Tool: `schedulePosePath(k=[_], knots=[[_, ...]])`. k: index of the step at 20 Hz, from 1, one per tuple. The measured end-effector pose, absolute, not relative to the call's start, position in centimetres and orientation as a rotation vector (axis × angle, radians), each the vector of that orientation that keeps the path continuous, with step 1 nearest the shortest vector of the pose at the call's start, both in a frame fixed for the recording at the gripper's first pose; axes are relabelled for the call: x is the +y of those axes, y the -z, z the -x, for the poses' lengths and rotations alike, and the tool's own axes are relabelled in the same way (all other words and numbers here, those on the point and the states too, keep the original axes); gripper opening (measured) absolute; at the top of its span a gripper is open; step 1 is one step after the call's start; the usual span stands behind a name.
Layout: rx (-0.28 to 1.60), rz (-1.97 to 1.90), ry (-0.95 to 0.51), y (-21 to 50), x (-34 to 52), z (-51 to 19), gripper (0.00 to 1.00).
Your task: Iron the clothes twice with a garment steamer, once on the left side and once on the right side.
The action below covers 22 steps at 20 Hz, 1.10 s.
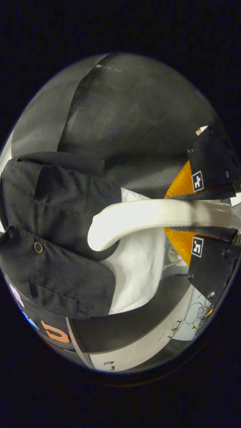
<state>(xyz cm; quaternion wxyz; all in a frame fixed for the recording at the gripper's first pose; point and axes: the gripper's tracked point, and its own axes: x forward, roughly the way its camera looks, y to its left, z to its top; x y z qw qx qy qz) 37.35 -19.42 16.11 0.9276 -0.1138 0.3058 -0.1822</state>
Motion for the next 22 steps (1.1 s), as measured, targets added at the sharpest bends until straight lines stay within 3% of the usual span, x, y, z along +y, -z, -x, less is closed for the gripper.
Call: schedulePosePath(k=[12,22], knots=[[0.599,0.173,0.33,-17.9,-17.9,-36.6,0.36],[0.404,0.128,0.375,-23.5,-11.0,-28.4,0.36]])
